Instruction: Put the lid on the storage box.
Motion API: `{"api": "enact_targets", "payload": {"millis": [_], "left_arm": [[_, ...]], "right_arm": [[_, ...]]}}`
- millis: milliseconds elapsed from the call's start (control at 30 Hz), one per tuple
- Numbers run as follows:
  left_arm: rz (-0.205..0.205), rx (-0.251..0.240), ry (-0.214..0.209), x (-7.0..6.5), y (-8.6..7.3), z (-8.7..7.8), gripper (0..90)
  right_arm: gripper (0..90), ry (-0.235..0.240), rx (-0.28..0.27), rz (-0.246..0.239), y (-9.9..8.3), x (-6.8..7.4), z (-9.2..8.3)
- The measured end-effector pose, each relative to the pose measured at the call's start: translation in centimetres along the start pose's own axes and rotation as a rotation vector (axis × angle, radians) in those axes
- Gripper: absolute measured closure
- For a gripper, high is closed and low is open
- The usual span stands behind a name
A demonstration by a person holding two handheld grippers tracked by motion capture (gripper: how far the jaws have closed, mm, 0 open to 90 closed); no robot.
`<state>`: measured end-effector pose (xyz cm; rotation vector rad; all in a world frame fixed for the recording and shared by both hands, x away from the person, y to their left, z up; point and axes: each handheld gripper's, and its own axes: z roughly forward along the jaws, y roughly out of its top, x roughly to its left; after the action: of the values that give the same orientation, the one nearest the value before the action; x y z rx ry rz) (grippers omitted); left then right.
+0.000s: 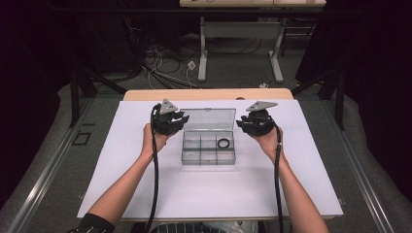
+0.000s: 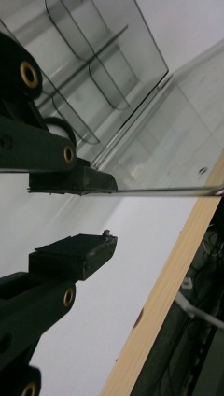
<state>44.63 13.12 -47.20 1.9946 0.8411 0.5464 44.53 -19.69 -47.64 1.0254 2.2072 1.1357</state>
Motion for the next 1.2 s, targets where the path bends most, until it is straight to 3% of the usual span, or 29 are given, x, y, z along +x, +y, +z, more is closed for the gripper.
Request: {"api": "enact_targets", "payload": {"millis": [167,300,533,667,900,1200], "left_arm": [[0.032,0.003,-0.022,-0.4,-0.3,-0.5,69.6],[0.048,0.007,-0.033,-0.6,-0.6,-0.9,69.6],[0.054,0.009,-0.059,-1.0,-1.2,-1.6,68.0],[0.094,0.035,-0.058,-1.4,-1.4,-1.8,67.2],[0.119,0.064,-0.082,-1.7,-1.7,-2.0,65.4],[0.117,0.084,-0.105,-1.9,-2.1,-2.6,62.2]], "right_arm": [[66.4,0.043,-0.037,0.007,0.8,0.7,0.3],[71.3,0.070,-0.023,-0.030,1.0,1.5,0.5],[71.4,0.064,0.002,-0.058,0.6,2.2,0.1],[71.6,0.062,0.011,-0.064,0.2,2.6,-0.2],[71.7,0.067,0.021,-0.072,-0.5,3.0,-0.5],[71.2,0.073,0.045,-0.083,-1.1,3.5,-1.0]]}}
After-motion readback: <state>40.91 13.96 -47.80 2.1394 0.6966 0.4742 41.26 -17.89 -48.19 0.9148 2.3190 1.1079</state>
